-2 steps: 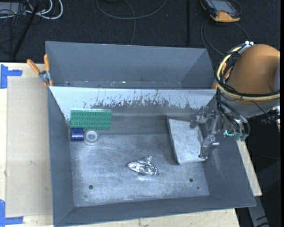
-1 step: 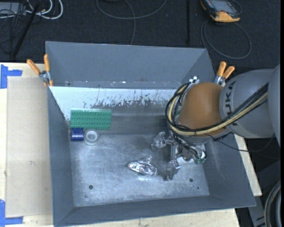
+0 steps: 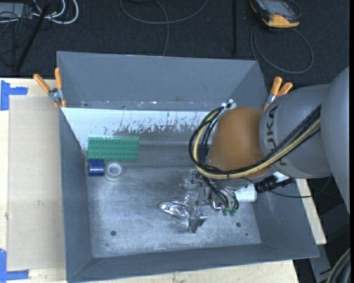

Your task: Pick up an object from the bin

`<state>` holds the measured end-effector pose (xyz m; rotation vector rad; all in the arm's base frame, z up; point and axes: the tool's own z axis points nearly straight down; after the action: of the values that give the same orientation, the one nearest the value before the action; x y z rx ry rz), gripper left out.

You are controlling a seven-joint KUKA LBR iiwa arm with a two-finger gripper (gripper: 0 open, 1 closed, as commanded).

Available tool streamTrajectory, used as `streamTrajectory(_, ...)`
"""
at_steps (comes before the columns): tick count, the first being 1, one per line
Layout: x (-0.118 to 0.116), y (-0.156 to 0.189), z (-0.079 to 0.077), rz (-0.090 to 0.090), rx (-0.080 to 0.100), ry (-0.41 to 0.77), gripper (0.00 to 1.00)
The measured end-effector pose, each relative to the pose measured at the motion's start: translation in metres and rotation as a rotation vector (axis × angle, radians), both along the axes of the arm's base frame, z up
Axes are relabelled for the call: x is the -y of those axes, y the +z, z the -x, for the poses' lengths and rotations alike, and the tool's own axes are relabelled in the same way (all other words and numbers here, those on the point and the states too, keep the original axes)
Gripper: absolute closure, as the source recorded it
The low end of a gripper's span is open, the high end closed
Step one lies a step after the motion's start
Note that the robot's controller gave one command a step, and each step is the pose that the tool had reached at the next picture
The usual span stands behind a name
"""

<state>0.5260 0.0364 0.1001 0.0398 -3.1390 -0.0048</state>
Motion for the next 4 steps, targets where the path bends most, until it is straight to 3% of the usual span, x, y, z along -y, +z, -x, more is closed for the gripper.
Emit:
streamTrajectory(1, -0.003, -0.001, 0.010, 0.003, -0.002, -0.150, 0.00)
streamTrajectory(2, -0.002, -0.029, 0.020, 0.001, 0.007, -0.216, 0.00)
streamTrajectory(3, -0.002, -0.028, 0.019, 0.002, 0.005, -0.212, 0.00)
streamTrajectory(4, -0.003, -0.028, 0.021, 0.003, -0.003, -0.209, 1.00)
